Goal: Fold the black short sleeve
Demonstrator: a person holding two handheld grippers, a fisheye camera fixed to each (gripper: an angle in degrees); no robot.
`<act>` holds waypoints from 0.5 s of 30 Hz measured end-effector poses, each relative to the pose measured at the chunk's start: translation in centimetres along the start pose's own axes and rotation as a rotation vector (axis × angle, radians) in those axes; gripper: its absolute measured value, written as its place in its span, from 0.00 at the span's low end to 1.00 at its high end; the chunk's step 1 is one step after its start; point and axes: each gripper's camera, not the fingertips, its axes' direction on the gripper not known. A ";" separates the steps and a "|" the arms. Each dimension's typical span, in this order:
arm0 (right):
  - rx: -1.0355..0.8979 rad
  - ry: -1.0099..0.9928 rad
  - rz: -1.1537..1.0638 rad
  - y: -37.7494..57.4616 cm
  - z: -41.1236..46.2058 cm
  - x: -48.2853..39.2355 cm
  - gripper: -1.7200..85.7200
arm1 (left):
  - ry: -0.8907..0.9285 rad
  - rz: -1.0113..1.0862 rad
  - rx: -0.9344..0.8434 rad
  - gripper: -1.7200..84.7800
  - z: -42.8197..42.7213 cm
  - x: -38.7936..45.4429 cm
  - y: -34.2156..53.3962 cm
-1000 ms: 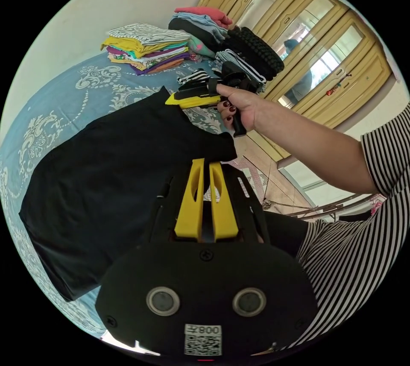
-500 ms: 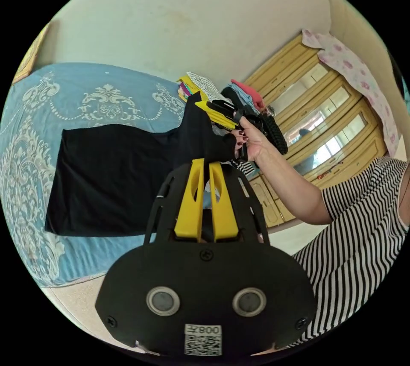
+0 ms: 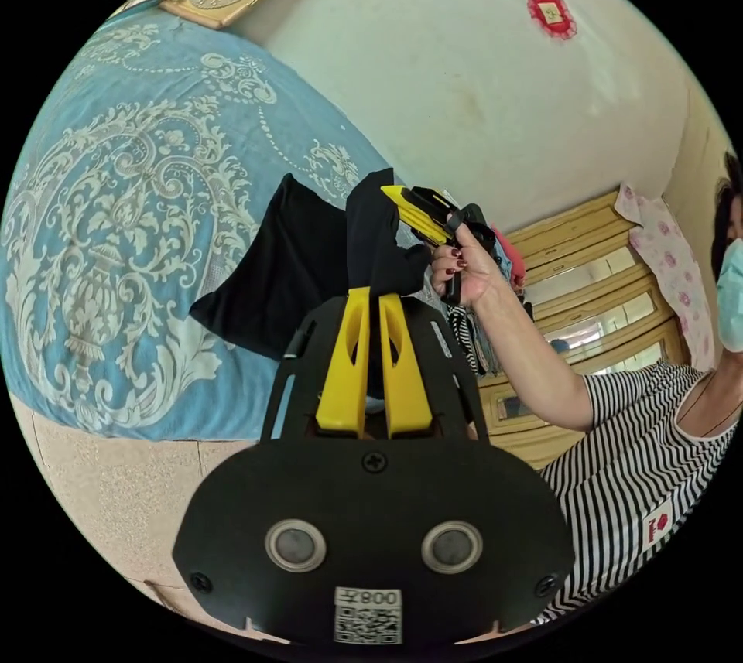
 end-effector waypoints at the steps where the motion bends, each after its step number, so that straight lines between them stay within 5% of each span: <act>1: -0.012 0.011 0.003 -0.7 1.3 -0.6 0.03 | 0.003 -0.023 0.005 0.04 -0.8 -1.6 -0.1; 15: -0.093 0.126 0.062 -5.5 11.7 -5.7 0.03 | 0.026 -0.238 0.004 0.04 -6.9 -13.9 1.9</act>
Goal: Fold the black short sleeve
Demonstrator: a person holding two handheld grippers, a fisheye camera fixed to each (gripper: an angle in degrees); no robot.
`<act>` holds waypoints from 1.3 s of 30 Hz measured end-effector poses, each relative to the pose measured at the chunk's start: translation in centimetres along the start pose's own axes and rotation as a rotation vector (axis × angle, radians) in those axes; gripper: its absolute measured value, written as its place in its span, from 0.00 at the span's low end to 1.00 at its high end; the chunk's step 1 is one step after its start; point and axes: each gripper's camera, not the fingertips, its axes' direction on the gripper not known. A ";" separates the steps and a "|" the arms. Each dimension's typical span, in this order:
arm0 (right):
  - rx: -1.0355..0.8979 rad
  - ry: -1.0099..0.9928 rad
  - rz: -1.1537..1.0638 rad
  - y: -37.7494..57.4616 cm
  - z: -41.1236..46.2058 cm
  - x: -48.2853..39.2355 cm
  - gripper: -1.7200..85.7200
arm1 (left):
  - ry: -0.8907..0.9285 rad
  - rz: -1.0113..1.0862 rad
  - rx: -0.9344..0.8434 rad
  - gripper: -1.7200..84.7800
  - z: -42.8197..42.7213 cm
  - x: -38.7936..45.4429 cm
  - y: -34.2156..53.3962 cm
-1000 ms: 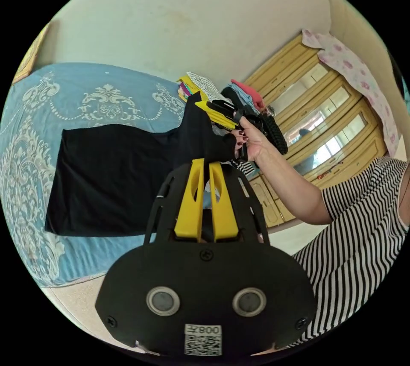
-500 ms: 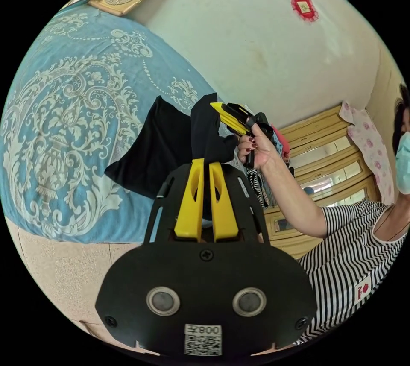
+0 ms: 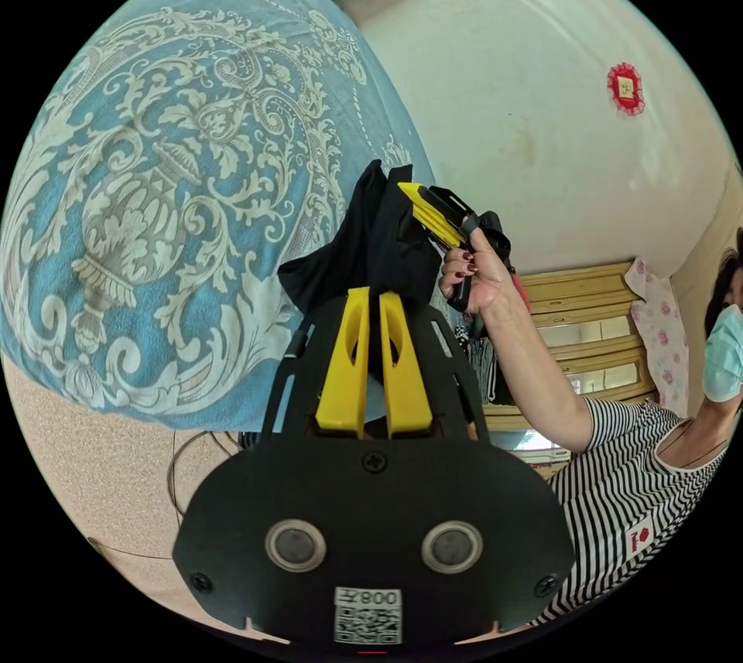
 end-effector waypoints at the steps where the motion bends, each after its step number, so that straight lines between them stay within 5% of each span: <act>1: -0.007 0.011 0.006 -0.3 0.5 -0.5 0.03 | 0.002 -0.006 0.003 0.04 -0.5 -0.6 0.1; 15: -0.033 -0.001 0.020 -0.1 4.1 -5.3 0.05 | 0.006 -0.061 0.047 0.04 -5.1 -2.7 6.1; 27: 0.035 -0.101 -0.053 3.8 2.4 -9.6 0.09 | -0.320 0.198 0.006 0.02 -1.8 6.7 9.8; 39: -0.039 0.315 -0.274 25.6 -5.4 -13.1 0.11 | -0.285 0.267 -0.146 0.02 2.5 11.0 18.1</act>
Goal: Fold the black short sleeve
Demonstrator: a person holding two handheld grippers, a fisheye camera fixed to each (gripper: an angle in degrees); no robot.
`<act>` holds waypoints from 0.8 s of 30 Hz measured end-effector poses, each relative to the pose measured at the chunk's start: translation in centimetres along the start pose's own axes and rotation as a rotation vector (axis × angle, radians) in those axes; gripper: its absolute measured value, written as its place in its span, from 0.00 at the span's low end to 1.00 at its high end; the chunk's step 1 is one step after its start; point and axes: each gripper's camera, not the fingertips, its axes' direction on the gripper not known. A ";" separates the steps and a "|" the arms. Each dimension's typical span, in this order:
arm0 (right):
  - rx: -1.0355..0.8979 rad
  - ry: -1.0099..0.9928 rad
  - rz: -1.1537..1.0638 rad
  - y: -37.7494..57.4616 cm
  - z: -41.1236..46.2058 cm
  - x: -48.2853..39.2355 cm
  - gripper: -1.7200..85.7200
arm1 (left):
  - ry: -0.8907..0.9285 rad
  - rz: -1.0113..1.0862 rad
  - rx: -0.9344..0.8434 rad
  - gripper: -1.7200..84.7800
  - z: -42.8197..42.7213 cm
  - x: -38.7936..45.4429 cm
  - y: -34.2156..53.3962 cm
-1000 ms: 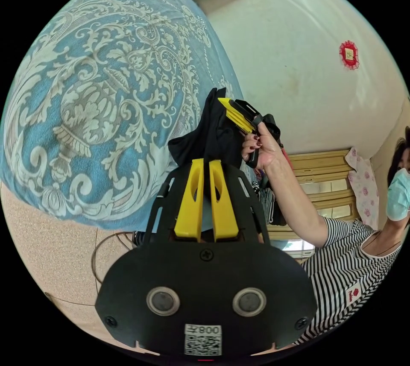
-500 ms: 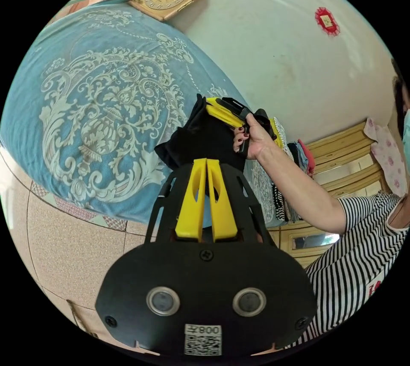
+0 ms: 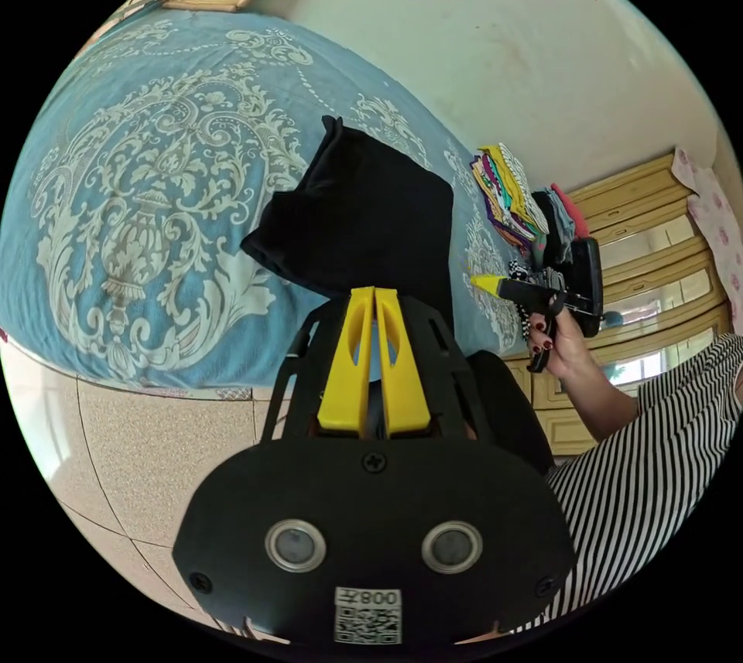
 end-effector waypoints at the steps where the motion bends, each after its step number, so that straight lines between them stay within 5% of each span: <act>1: -0.025 0.054 -0.021 2.0 0.1 -1.2 0.11 | 0.014 0.002 -0.009 0.02 0.5 0.7 0.6; 7: -0.102 0.261 -0.129 7.2 2.0 -5.6 0.11 | 0.019 -0.002 -0.008 0.02 1.6 3.7 2.9; 15: -0.024 -0.034 0.138 10.2 1.7 0.3 0.11 | 0.096 0.079 -0.068 0.02 4.2 7.6 3.2; 21: -0.048 -0.268 0.335 12.7 4.3 6.3 0.11 | -0.003 0.253 -0.360 0.02 11.7 13.0 4.8; 24: -0.060 -0.347 0.389 14.0 5.5 8.3 0.11 | 0.040 0.225 -0.351 0.02 11.9 12.5 5.3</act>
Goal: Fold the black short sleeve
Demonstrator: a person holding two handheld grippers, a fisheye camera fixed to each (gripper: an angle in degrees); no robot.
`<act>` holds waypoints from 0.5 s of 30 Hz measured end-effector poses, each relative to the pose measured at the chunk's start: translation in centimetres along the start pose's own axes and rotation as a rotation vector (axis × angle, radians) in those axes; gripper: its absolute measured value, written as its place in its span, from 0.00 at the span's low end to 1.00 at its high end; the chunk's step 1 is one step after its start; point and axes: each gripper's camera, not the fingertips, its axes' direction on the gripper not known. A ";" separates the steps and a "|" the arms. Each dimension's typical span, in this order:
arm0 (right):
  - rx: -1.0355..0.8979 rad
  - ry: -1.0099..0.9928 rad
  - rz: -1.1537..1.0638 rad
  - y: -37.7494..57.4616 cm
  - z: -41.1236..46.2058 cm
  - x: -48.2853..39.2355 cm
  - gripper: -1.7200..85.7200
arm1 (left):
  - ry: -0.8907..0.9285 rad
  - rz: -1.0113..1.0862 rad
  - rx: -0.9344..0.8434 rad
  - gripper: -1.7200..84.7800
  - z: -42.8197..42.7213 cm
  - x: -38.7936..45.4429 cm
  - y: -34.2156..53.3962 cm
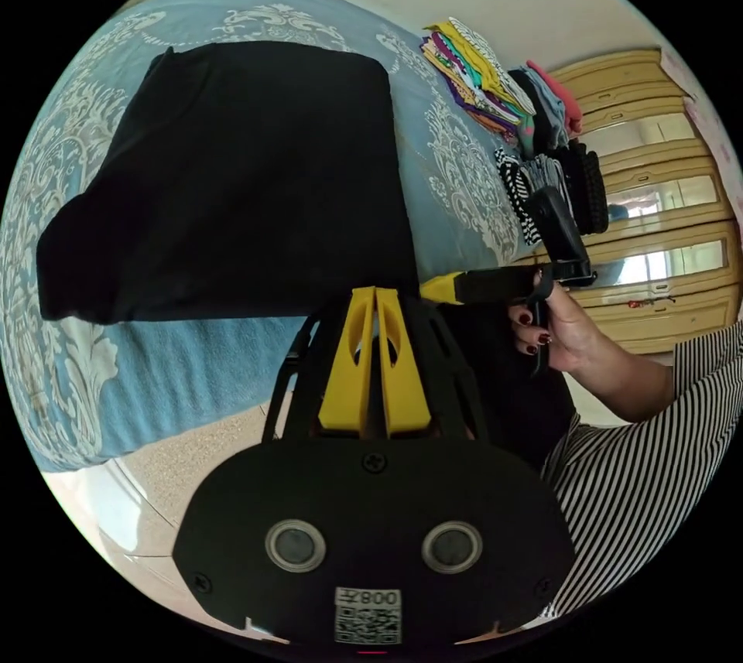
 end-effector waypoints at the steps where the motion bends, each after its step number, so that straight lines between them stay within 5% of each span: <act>1: 0.006 -0.031 0.021 0.3 -0.2 1.0 0.11 | 0.014 -0.009 0.010 0.02 -0.3 -0.1 0.4; 15: -0.043 -0.086 0.041 1.4 1.0 7.2 0.07 | 0.121 -0.081 0.123 0.02 -5.5 -3.6 6.6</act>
